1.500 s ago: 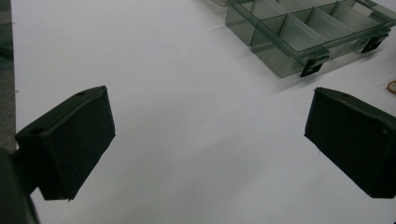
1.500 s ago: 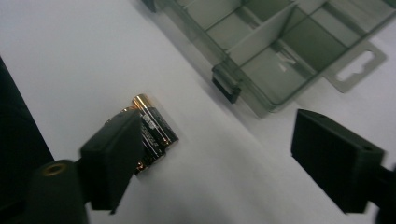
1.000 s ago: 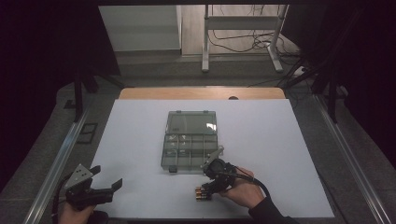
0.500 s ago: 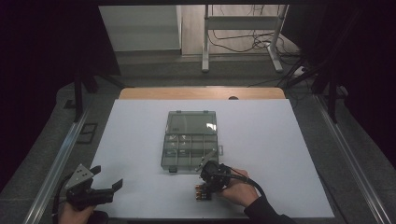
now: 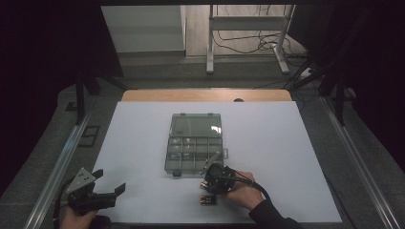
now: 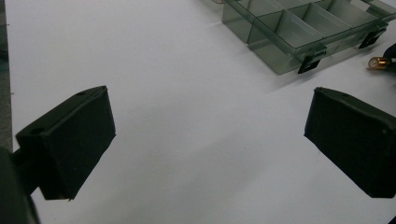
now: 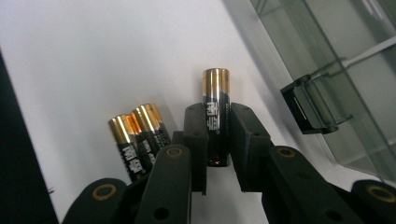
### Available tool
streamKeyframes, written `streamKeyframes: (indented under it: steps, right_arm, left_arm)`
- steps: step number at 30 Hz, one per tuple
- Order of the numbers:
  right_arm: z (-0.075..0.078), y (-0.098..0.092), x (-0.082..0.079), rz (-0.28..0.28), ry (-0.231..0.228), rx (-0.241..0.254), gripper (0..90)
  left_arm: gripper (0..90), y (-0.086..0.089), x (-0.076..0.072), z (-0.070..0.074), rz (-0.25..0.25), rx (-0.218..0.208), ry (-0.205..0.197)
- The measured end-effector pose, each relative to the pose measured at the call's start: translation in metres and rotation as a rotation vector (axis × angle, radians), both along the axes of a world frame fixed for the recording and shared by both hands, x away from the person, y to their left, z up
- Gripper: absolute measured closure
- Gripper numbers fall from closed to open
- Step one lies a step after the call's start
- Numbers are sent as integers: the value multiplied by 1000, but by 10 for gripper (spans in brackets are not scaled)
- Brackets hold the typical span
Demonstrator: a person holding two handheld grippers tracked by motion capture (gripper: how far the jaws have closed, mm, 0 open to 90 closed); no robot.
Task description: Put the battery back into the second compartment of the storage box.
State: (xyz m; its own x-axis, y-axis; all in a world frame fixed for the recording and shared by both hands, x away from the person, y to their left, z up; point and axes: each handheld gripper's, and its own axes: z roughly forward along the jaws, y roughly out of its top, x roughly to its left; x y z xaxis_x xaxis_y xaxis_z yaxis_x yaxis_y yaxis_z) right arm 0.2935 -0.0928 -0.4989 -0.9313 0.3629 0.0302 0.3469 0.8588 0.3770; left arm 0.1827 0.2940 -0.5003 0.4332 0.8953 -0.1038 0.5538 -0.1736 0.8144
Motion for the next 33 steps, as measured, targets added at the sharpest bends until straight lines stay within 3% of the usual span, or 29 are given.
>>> streamKeyframes:
  steps: [6,18,33]
  right_arm:
    - [11,-4,0,6,-10,51,771]
    - [31,-12,4,-52,-6,137,771]
    - [51,-7,29,-105,-41,208,771]
  left_arm:
    - [22,0,0,0,1,3,0]
    - [22,-1,0,0,-1,7,2]
    - [25,-1,0,0,-1,6,2]
